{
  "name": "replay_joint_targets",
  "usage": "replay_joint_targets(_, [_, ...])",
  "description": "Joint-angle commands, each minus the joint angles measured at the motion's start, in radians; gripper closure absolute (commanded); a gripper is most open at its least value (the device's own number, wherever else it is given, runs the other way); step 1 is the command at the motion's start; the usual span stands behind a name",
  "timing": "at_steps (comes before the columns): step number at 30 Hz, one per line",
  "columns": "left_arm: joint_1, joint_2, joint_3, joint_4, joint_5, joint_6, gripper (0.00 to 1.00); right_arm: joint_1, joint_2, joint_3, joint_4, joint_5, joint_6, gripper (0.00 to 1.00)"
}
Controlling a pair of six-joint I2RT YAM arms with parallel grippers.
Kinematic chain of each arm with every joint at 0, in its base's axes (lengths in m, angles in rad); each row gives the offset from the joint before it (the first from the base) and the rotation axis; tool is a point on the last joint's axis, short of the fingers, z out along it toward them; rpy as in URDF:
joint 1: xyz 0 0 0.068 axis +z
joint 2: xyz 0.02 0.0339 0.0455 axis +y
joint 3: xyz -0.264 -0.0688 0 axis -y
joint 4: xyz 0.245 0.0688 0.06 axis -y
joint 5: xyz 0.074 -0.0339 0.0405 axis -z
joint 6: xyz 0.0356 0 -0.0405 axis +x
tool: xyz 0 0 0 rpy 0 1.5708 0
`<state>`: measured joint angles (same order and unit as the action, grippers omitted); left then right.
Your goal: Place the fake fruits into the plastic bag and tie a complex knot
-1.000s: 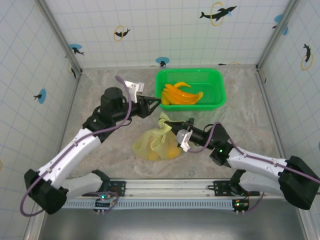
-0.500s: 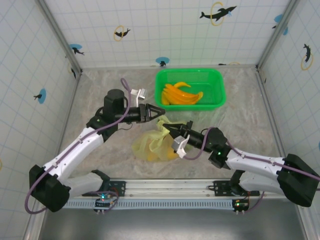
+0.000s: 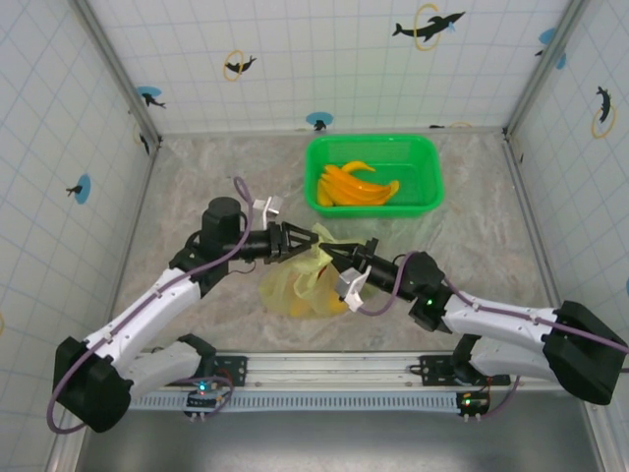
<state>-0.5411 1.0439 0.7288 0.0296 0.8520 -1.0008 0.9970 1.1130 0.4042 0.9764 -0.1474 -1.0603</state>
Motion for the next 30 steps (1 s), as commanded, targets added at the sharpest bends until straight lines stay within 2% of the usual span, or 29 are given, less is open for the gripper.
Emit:
replay_joint_targets(1, [0.004,0.000,-0.002,0.186,0.060,-0.110,0.54,0.012,0.005,-0.016,0.067,0.009,-0.010,0.99])
replay_joint_targets(8, [0.004,0.010,0.006,0.354,0.088,-0.213,0.62,0.018,0.019,-0.006,0.056,0.017,-0.016,0.99])
replay_joint_targets(15, [0.001,-0.010,-0.026,0.369,0.102,-0.217,0.63,0.019,0.019,0.004,0.046,0.022,-0.023,1.00])
replay_joint_targets(17, [0.001,-0.008,-0.020,0.328,0.104,-0.183,0.62,0.020,0.024,0.007,0.047,0.022,-0.023,1.00])
replay_joint_targets(21, [0.001,0.005,0.019,0.107,0.064,-0.022,0.62,0.023,0.028,0.012,0.048,0.020,-0.023,1.00])
replay_joint_targets(30, [-0.002,0.007,-0.001,0.067,0.070,0.024,0.68,0.025,0.032,0.020,0.035,0.020,-0.030,1.00])
